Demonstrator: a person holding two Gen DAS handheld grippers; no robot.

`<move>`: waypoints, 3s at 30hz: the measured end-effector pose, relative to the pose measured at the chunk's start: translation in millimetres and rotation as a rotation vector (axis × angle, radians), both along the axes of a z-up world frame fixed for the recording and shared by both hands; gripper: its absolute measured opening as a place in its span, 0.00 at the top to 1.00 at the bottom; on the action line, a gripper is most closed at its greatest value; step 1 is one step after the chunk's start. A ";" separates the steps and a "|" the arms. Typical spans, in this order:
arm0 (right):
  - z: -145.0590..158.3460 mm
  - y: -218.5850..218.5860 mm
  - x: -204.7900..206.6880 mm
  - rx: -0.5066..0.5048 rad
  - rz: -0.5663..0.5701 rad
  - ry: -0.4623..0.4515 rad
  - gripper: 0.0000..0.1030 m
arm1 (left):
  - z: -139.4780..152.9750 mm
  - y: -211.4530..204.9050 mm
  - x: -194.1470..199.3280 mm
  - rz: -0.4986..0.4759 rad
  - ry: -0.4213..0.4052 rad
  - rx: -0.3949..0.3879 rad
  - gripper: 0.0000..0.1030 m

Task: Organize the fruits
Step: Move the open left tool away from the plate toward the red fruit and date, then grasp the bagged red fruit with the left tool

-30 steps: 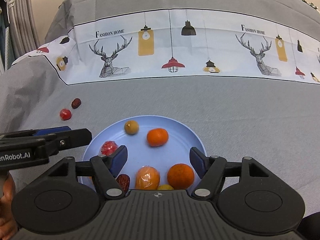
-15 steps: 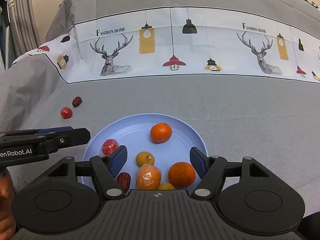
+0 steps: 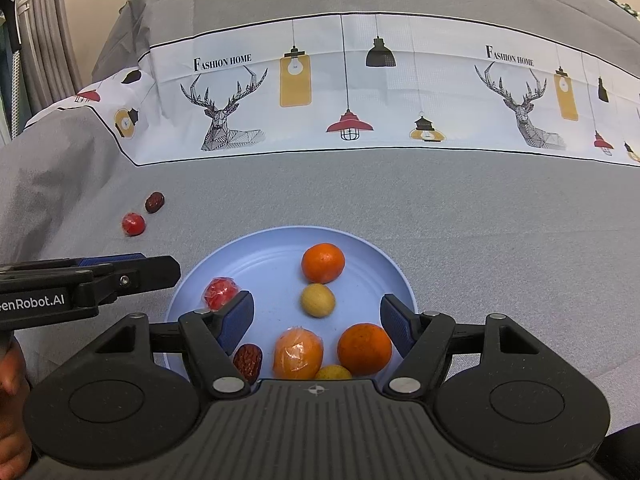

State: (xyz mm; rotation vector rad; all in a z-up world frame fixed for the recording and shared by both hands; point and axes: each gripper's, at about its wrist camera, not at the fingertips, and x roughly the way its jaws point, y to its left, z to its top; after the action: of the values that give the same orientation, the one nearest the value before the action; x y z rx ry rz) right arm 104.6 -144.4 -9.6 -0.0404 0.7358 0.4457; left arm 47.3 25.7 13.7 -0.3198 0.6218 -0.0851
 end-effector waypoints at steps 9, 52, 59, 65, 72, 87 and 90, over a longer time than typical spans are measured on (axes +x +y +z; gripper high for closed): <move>-0.1 0.1 0.0 0.001 0.000 0.000 0.30 | 0.0 -0.1 0.0 -0.001 0.000 0.000 0.53; 11.4 -10.4 7.2 0.089 0.035 -0.002 0.32 | -21.4 140.3 58.4 0.418 0.153 0.023 0.44; 6.0 -5.5 10.8 0.071 0.050 0.013 0.32 | -39.1 152.4 72.6 0.460 0.201 0.045 0.39; 2.8 2.2 10.9 0.045 0.069 0.016 0.32 | -44.0 141.4 85.2 0.410 0.184 0.135 0.39; 1.2 7.7 13.1 0.022 0.060 0.012 0.32 | -42.6 137.8 86.1 0.380 0.182 0.165 0.67; 11.7 1.5 -5.6 0.028 0.022 -0.037 0.60 | 35.8 114.0 7.9 0.312 -0.005 0.100 0.67; 20.5 -0.2 -13.7 0.057 0.036 -0.053 0.75 | 51.1 102.7 -14.4 0.249 -0.029 0.123 0.67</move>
State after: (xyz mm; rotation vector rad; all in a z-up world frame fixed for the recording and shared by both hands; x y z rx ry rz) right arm 90.9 -144.6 10.9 -0.0123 0.6713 0.4978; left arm 32.9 128.4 64.8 -0.2743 0.5511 0.1864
